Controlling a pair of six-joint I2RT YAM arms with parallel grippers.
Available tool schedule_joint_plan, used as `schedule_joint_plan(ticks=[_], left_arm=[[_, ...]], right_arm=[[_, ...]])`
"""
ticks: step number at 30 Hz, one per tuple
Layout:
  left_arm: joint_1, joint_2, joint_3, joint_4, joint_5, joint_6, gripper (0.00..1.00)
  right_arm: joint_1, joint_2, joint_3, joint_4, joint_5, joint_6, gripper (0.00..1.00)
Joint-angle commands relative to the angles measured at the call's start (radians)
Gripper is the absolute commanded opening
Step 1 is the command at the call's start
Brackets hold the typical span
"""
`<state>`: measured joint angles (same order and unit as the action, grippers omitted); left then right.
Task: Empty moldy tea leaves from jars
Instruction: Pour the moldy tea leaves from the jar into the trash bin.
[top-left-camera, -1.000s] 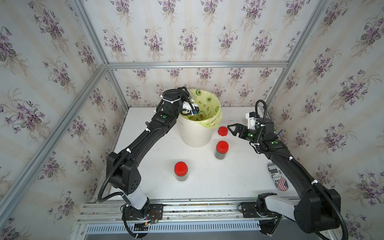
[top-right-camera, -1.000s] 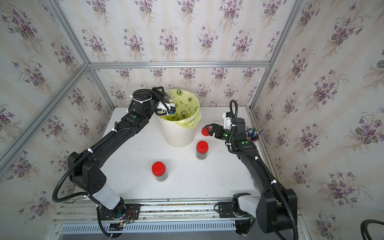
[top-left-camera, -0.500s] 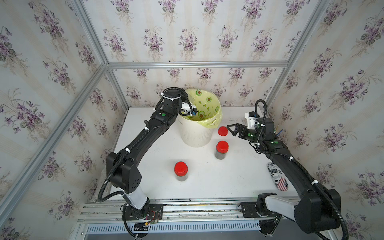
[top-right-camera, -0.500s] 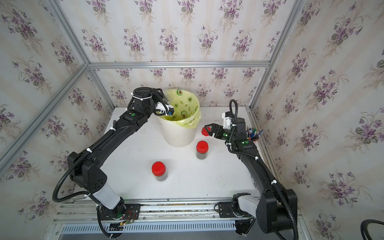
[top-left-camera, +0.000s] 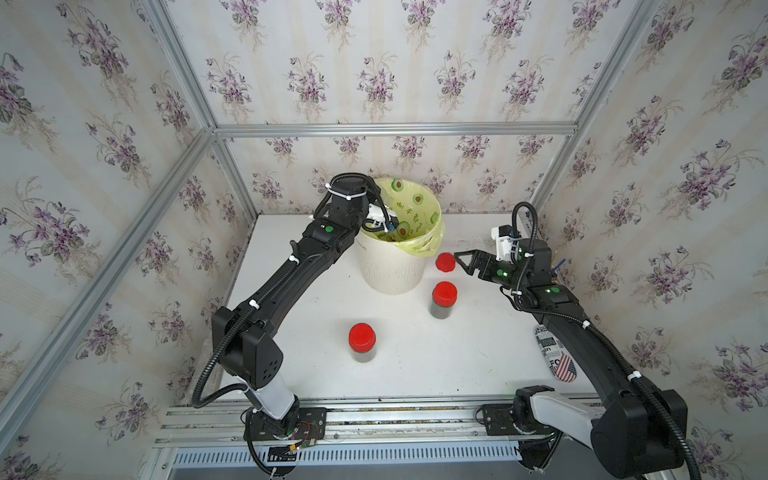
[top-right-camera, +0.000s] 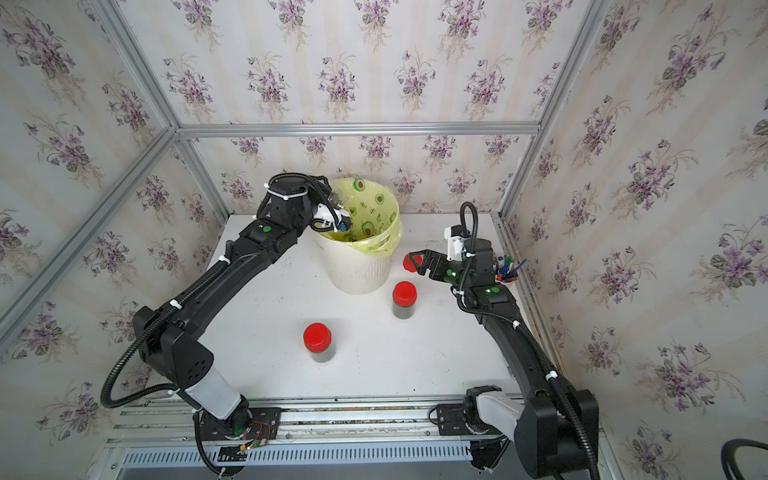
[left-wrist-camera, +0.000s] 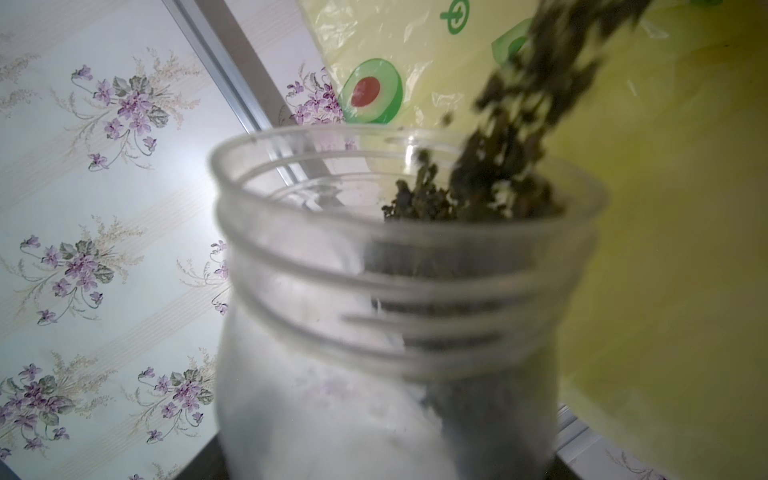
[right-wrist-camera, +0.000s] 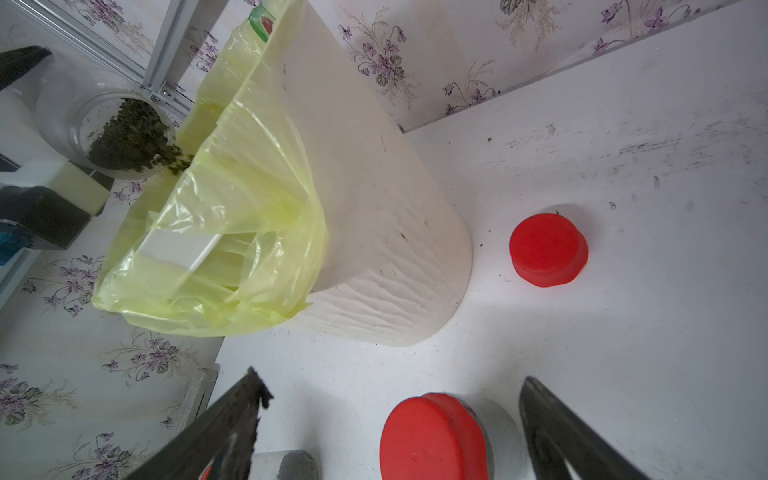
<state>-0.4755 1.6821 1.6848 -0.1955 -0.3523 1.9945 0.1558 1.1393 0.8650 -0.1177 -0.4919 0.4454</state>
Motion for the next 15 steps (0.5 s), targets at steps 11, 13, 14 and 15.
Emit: schedule_joint_plan(ticks=[11,13,14,15], left_arm=[[0.000,0.041,0.106,0.025,-0.043,0.264,0.51],[-0.007,0.048,0.099,0.020,-0.049,0.258,0.51],[-0.009,0.053,0.096,0.015,-0.051,0.257,0.51],[-0.010,0.054,0.096,0.008,-0.051,0.254,0.51]], right_arm=[[0.001,-0.015,0.000,-0.001,-0.060,-0.013,0.97],[0.001,-0.019,-0.001,-0.003,-0.060,-0.015,0.97],[0.000,-0.020,-0.003,-0.002,-0.062,-0.014,0.97],[0.001,-0.021,-0.004,-0.001,-0.062,-0.013,0.97]])
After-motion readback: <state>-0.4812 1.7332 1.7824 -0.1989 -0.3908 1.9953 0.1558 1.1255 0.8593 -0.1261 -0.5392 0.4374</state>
